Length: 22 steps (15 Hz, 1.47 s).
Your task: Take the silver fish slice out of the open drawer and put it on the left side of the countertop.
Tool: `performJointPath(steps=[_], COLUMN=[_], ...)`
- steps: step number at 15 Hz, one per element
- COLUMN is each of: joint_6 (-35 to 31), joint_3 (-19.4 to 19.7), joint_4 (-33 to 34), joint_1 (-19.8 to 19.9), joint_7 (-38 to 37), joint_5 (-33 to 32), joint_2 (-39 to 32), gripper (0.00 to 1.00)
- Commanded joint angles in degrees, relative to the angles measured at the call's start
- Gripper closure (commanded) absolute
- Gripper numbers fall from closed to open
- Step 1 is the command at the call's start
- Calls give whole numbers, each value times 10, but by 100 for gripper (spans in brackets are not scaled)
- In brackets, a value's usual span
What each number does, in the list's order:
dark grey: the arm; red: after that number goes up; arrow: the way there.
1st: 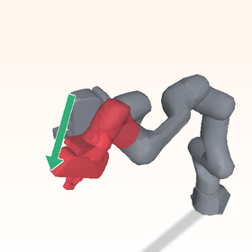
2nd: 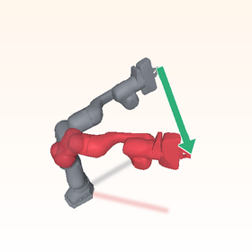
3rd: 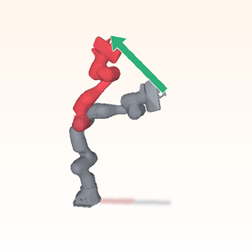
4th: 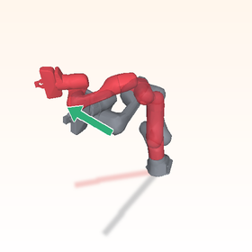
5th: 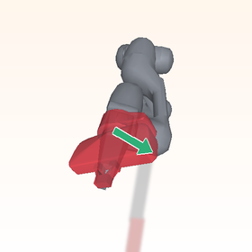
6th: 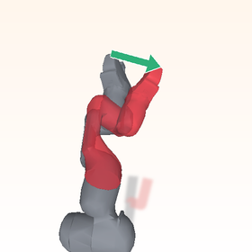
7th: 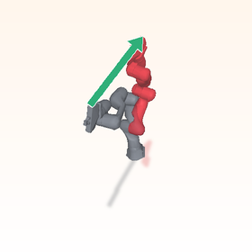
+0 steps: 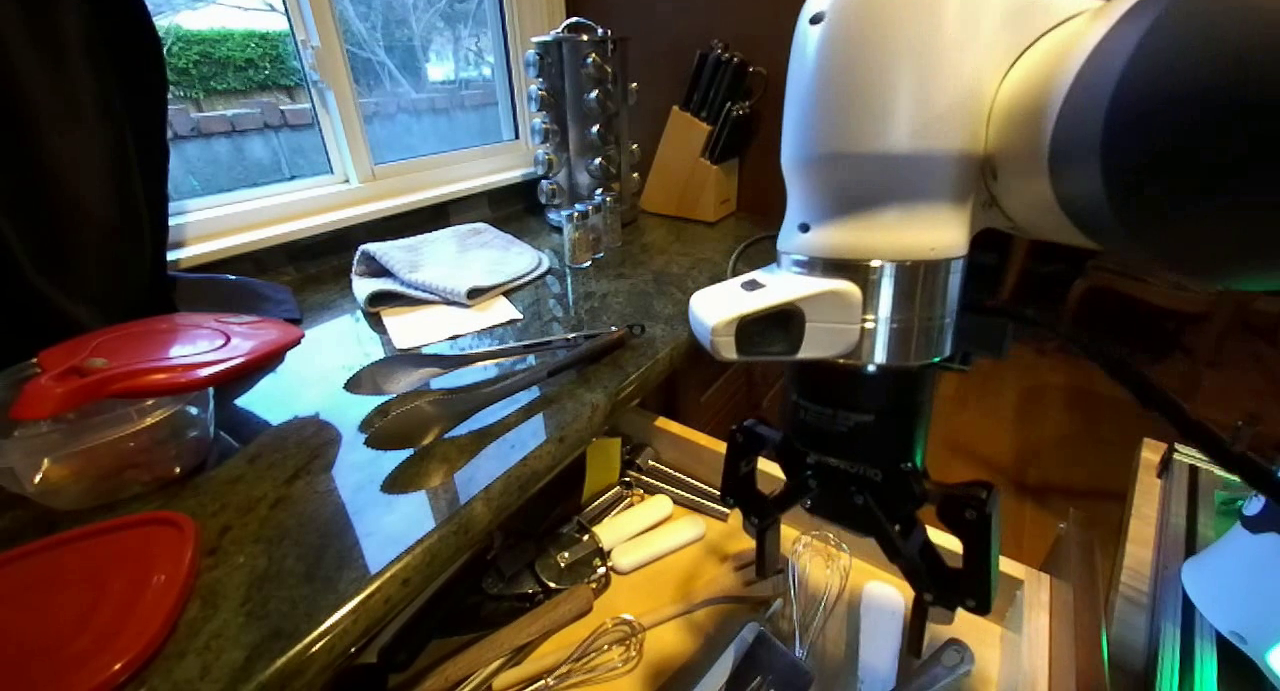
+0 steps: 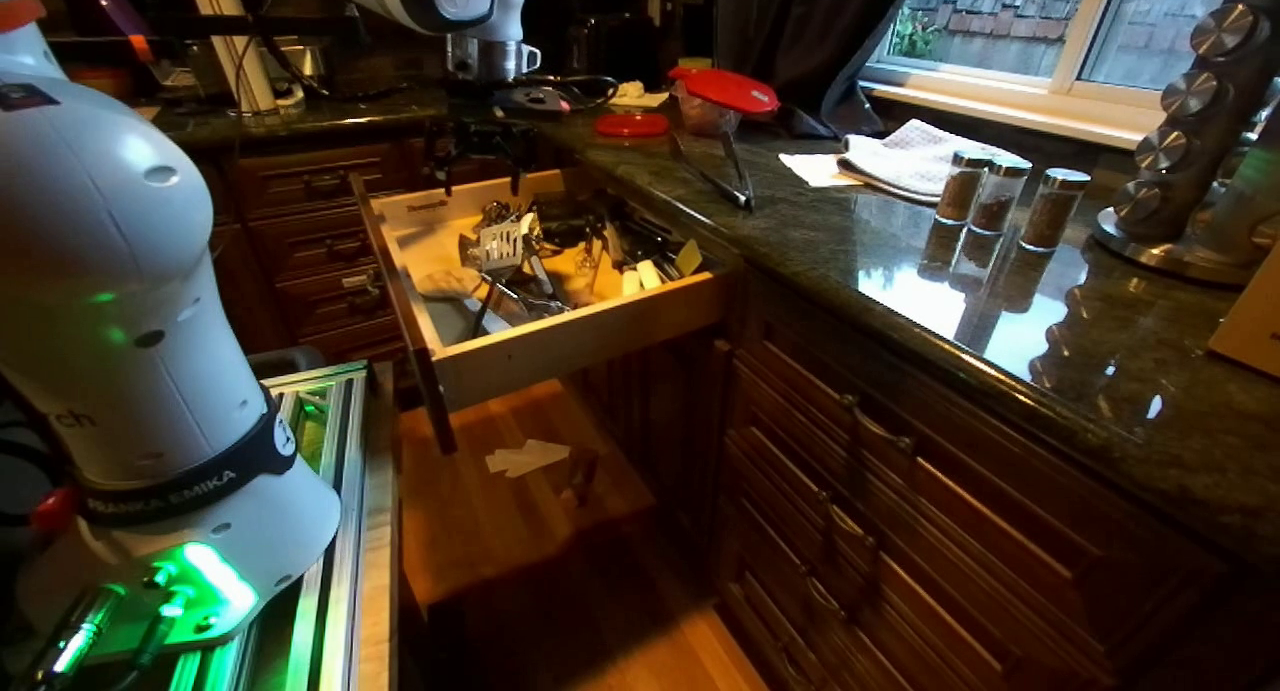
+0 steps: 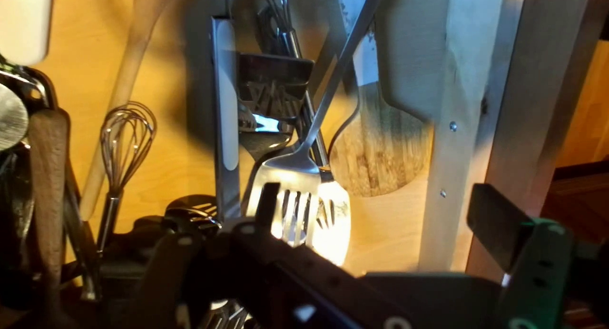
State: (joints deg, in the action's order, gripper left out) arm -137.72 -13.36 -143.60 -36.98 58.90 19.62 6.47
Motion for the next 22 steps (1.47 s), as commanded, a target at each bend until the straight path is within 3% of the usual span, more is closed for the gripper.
performJointPath(steps=[1, 11, 16, 22], joint_6=[24, 6, -3, -20], joint_3=[-24, -93, -121, -131], joint_4=[31, 66, 72, 88], joint_1=[22, 104, 126, 121], joint_7=[46, 42, 20, -13], joint_5=[31, 14, 11, 4], joint_2=[-60, -167, -173, -189], gripper=[0, 0, 0, 0])
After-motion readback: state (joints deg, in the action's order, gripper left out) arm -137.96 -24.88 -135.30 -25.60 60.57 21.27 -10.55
